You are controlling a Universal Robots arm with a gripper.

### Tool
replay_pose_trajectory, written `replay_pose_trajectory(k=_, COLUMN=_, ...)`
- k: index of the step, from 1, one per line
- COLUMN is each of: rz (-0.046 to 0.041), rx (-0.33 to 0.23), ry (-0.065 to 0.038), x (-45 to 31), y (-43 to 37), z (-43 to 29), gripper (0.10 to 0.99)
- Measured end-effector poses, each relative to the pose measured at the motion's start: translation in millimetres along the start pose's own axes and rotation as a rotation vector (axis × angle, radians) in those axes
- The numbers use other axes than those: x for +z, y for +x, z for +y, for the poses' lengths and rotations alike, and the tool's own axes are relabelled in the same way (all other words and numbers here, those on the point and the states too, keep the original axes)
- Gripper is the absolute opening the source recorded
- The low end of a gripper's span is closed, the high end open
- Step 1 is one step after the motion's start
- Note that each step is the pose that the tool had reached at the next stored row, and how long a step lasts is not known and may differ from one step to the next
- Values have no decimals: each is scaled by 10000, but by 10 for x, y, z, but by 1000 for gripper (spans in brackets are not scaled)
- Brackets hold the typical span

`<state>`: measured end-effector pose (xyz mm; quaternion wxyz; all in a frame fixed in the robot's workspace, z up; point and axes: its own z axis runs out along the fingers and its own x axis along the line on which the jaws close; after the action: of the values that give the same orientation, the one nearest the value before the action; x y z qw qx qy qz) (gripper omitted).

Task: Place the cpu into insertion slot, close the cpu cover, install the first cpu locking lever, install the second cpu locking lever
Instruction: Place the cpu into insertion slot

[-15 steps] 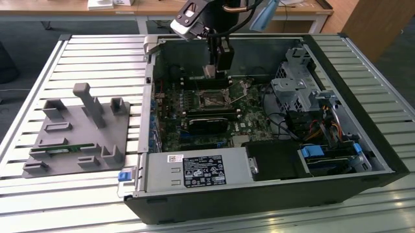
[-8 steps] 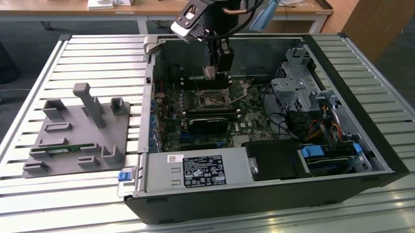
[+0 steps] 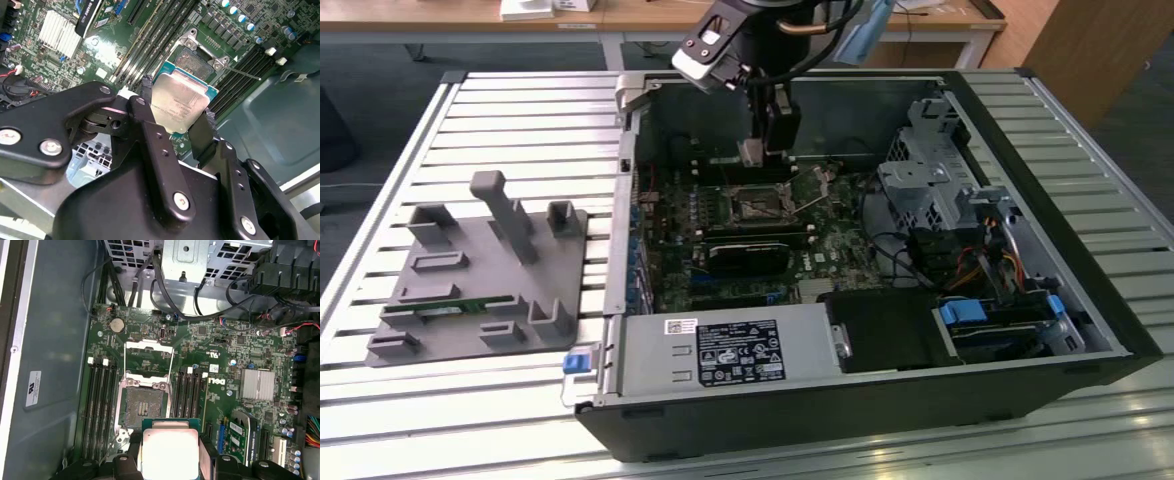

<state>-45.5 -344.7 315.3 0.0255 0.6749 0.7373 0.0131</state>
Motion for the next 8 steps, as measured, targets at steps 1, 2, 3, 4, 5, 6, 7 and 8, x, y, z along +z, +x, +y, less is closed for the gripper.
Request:
replay_pose_trajectory(k=1, rz=-1, rx=1, ry=0, x=5, y=0, z=0, gripper=537)
replay_pose_trajectory(k=2, rz=-2, rx=2, ry=1, x=9, y=1, z=0, gripper=537)
replay_pose_trajectory(k=3, rz=-1, rx=3, ry=1, x=14, y=2, z=0, gripper=537)
replay_pose_trajectory(k=4, rz=0, rx=5, ry=0, x=19, y=2, z=-1, gripper=537)
replay_pose_trajectory(k=5, rz=-1, rx=7, ry=0, x=23, y=2, z=-1, gripper=537)
replay_pose_trajectory(k=6, rz=-2, rx=9, ry=1, x=27, y=2, z=-1, gripper=537)
replay_pose_trajectory(k=7, rz=-2, rx=11, ry=0, x=32, y=3, z=-1, gripper=537)
replay_pose_trajectory(k=8, rz=-2, rx=13, ry=1, x=35, y=3, z=-1, gripper=537)
